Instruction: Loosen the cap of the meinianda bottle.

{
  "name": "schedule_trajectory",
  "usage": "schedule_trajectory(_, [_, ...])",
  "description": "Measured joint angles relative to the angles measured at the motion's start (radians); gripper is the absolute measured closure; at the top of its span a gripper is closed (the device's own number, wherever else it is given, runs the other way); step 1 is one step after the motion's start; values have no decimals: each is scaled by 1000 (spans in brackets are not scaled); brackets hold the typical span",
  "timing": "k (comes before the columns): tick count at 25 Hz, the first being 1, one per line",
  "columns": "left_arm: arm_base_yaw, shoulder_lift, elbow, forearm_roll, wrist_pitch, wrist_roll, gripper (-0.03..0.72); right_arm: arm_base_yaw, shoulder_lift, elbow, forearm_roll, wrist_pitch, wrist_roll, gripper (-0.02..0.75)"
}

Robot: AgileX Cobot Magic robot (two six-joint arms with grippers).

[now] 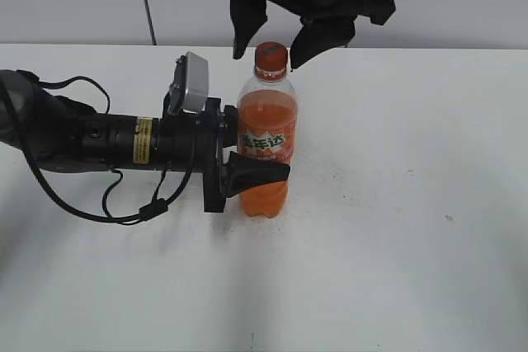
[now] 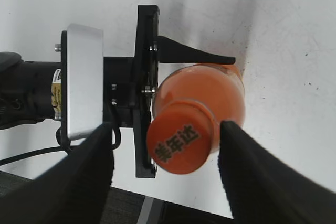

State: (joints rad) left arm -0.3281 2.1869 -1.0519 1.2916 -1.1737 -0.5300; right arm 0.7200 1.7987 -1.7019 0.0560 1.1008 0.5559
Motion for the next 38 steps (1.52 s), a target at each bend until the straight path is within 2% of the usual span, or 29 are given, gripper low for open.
schedule_trajectory(6, [0, 0, 0, 0, 0, 0, 266, 0, 1, 0, -4, -7, 0, 319])
schedule_trajectory(28, [0, 0, 0, 0, 0, 0, 266, 0, 6, 0, -30, 0, -10, 344])
schedule_trajectory(38, [0, 0, 0, 0, 0, 0, 266, 0, 7, 0, -44, -4, -12, 405])
